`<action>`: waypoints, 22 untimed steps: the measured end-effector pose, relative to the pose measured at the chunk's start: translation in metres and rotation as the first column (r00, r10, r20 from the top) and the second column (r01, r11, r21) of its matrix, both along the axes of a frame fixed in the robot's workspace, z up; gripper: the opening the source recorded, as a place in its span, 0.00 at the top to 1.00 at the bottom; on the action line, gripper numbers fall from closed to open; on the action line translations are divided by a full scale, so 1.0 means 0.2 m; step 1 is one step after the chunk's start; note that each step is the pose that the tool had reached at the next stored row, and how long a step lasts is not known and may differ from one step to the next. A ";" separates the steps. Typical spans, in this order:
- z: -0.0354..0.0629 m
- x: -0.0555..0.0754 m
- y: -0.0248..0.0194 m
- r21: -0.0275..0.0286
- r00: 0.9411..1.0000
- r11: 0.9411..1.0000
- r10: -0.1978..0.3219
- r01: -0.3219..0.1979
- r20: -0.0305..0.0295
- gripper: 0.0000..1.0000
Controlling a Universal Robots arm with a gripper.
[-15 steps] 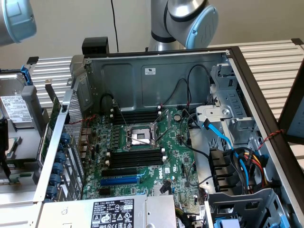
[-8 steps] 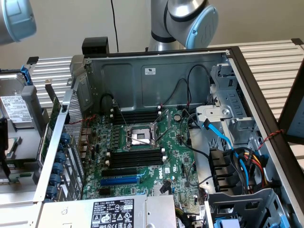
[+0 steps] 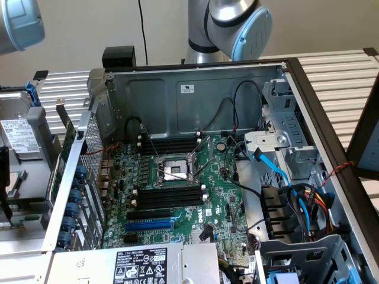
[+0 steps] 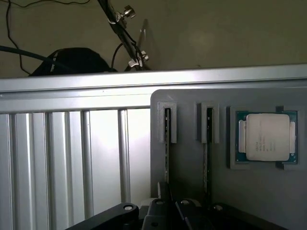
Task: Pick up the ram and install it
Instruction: 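Pick up the ram and move it above insertion slot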
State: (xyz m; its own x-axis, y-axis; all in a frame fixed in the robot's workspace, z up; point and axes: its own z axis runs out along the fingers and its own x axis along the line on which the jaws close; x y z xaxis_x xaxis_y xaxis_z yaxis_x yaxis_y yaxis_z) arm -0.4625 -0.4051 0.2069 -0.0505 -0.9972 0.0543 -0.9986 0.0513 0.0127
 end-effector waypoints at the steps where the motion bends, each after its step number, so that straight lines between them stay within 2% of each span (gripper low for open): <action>1: 0.001 0.00 0.000 0.000 1.000 1.000 0.000 0.000 0.000 0.88; 12: 0.017 0.00 0.000 -0.001 1.000 1.000 0.000 0.000 0.000 0.88; 22: 0.048 0.00 0.000 -0.005 1.000 1.000 0.000 0.000 0.000 0.88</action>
